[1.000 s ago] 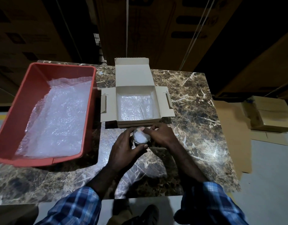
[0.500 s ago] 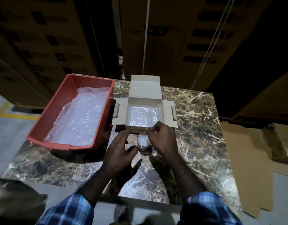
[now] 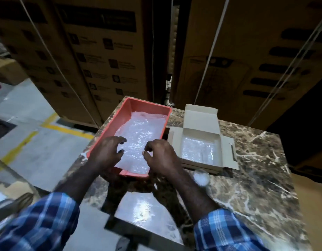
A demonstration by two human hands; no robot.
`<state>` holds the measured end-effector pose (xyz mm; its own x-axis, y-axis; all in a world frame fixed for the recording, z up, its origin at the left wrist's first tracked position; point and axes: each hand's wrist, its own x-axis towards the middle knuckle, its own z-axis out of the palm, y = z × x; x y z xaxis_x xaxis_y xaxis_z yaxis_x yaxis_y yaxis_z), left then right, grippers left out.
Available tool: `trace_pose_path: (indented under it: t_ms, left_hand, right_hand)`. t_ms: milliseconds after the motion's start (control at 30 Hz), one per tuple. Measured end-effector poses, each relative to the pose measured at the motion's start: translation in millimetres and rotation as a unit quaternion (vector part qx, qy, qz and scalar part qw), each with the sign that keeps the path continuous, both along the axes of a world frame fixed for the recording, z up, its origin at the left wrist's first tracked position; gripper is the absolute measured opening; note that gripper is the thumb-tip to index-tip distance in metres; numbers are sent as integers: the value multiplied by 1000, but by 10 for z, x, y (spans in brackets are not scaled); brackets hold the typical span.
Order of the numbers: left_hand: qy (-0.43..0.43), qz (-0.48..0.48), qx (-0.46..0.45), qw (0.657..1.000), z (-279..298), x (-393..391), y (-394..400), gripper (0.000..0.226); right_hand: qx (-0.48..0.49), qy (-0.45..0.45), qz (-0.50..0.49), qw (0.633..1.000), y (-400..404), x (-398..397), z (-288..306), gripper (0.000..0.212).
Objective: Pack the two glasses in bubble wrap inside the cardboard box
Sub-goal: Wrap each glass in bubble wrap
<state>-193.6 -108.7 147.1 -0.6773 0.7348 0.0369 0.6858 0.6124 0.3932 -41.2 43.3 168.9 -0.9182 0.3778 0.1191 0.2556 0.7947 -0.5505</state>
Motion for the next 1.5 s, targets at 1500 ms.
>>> trace_pose_path:
  t_ms: [1500]
  left_hand:
    - [-200, -164, 40, 965, -360, -1042, 215, 26]
  right_hand:
    - [-115, -74, -153, 979, -222, -1096, -522, 14]
